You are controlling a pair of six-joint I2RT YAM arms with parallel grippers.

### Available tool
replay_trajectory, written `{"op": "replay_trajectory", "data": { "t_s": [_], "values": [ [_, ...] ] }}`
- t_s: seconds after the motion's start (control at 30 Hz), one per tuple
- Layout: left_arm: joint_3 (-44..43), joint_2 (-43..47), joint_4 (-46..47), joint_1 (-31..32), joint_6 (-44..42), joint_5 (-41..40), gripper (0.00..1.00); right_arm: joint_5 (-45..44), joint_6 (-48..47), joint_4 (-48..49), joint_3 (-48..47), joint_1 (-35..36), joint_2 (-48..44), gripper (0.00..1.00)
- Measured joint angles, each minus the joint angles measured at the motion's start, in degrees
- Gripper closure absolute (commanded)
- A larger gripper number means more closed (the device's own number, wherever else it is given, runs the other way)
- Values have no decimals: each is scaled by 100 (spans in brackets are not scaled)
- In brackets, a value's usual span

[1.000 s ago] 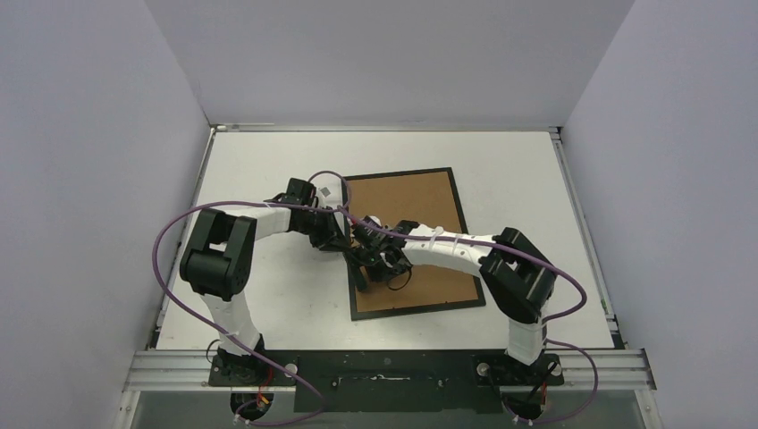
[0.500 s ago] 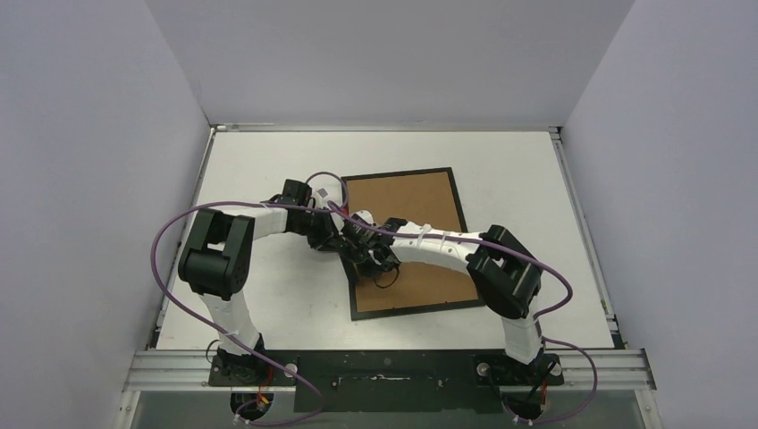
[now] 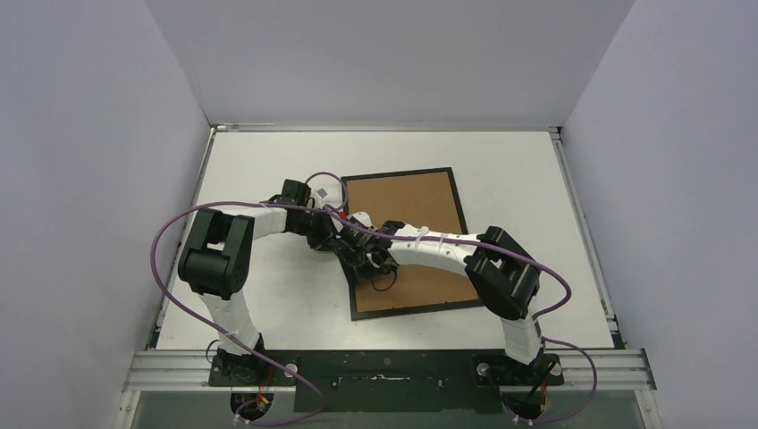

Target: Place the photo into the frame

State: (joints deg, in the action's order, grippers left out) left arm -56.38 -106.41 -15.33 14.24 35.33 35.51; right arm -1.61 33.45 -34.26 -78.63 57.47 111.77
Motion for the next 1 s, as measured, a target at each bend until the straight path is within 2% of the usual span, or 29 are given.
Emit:
{"op": "replay_trajectory", "data": {
  "t_s": [0.6, 0.87, 1.0],
  "values": [
    [-2, -52, -4, -66, 4, 131, 98, -188, -297, 625, 514, 149, -267, 35],
    [-9, -87, -11, -96, 7, 205, 98, -214, -494, 914, 651, 236, -302, 46],
    [-26, -107, -35, -107, 7, 232, 98, -219, -581, 1226, 892, 262, -417, 45]
  ]
}}
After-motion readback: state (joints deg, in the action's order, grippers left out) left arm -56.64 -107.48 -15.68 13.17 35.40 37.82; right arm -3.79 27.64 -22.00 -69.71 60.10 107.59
